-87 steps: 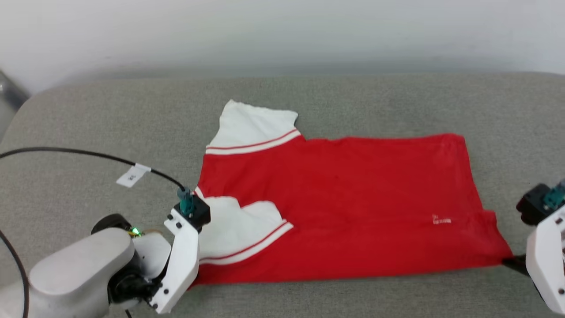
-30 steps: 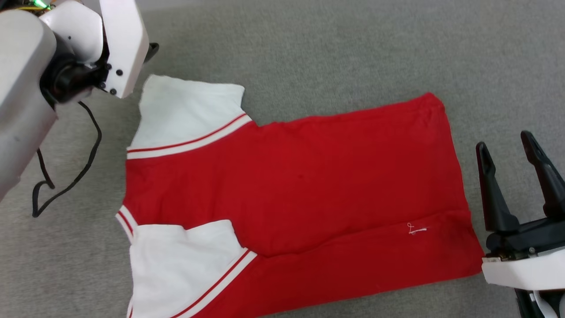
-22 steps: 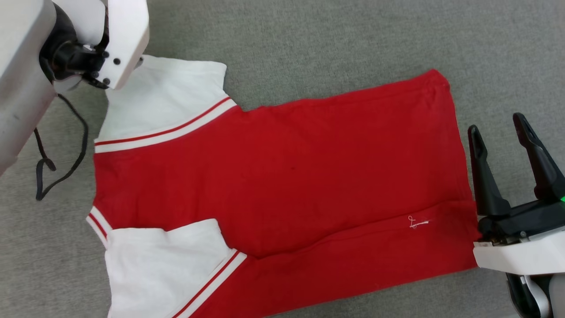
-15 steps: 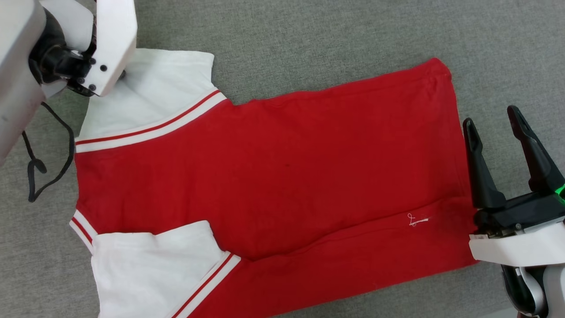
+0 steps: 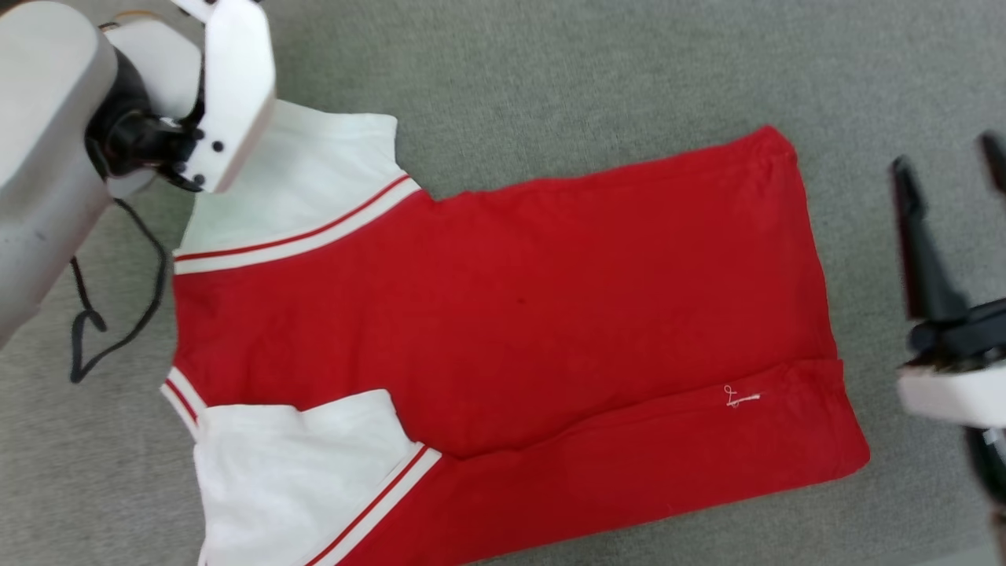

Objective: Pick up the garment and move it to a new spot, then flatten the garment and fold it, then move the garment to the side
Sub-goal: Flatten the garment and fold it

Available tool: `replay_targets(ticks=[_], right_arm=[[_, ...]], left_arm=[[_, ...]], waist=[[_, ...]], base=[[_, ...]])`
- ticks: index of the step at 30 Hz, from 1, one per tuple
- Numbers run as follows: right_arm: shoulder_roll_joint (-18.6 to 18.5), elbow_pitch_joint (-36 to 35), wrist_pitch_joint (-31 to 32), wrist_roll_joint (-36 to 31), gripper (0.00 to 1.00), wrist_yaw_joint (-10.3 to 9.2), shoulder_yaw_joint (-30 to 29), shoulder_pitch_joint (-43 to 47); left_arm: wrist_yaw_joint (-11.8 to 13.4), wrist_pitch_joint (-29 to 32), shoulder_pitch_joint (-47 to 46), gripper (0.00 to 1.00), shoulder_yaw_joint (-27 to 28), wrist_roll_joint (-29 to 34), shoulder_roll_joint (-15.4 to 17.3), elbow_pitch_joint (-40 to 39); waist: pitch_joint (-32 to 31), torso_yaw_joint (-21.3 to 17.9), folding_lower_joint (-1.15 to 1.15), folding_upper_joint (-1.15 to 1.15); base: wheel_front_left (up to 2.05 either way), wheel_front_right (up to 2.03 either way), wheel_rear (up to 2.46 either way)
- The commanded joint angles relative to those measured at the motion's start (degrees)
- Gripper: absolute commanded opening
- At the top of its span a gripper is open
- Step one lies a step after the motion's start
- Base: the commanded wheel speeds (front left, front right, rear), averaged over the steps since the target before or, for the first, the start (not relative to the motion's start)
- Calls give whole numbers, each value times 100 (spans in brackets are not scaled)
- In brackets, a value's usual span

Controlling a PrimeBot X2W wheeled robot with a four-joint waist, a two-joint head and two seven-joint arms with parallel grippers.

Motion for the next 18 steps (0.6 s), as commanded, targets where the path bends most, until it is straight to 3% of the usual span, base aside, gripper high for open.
replay_targets(ticks=[1,7,12,18], right_arm=[[-148,-65,90,4,100,-6,-40,-175],[-1094,-172,1233,153,100,-6,111,-756],[-1964,-69,2984,879,100,-6,466,-1264],[-2995,301,4899,1902,100,-6,1394,-2032]], left_arm=[[-14,-72,70,0,2,-26,-38,-62],[-22,-444,184,0,-147,-89,-70,-640],[-19,-667,281,0,-321,-185,7,-1249],[-21,-929,273,0,-407,-202,24,-1601]], waist=[[-223,110,-1,0],[-584,370,-1,0],[-690,609,-1,0],[-574,887,-1,0]], base=[[0,0,0],[0,0,0],[0,0,0],[0,0,0]])
